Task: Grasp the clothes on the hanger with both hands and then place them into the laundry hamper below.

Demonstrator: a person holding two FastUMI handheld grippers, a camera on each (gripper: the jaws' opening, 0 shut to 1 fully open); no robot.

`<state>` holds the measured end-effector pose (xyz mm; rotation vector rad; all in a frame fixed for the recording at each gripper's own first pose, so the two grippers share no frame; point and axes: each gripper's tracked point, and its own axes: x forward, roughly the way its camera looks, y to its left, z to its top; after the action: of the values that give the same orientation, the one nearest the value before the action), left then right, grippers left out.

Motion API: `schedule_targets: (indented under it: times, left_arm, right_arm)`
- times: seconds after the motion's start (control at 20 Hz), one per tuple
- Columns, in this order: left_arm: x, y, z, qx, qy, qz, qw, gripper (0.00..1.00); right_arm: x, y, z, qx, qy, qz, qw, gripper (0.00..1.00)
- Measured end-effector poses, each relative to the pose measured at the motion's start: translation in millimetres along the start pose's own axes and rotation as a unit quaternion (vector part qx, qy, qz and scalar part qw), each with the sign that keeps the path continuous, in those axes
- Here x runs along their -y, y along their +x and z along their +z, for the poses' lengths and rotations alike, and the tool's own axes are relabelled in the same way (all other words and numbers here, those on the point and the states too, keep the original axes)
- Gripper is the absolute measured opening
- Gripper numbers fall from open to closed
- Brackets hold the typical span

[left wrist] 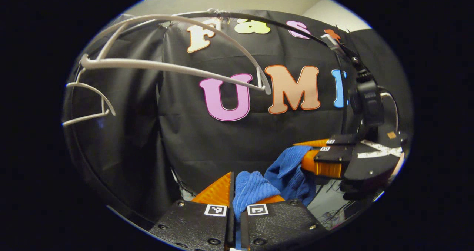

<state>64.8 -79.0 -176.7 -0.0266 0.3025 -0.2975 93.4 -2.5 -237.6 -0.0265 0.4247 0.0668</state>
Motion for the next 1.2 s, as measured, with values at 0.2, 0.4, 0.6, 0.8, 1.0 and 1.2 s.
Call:
schedule_targets:
  times: [0.2,0.4,0.6,0.8,1.0,1.2]
  left_arm:
    - [11,16,-29,-0.035,-0.004,-0.016,0.999,0.06]
    - [19,28,-73,-0.087,-0.010,-0.027,0.996,0.06]
    - [22,34,-119,-0.139,-0.009,-0.034,0.990,0.06]
    - [24,36,-152,-0.181,-0.004,-0.037,0.983,0.06]
    - [19,33,-180,-0.212,-0.004,-0.035,0.977,0.07]
    - [13,29,-203,-0.242,-0.007,-0.024,0.970,0.07]
  right_arm:
    - [4,3,-42,-0.040,0.021,-0.006,0.999,0.09]
    - [6,3,-93,-0.090,0.027,-0.010,0.996,0.10]
    - [8,3,-139,-0.136,0.044,-0.017,0.990,0.10]
    - [13,5,-167,-0.172,0.038,-0.020,0.984,0.10]
    - [7,3,-189,-0.196,0.034,-0.016,0.980,0.10]
    - [8,1,-196,-0.212,0.033,-0.014,0.977,0.10]
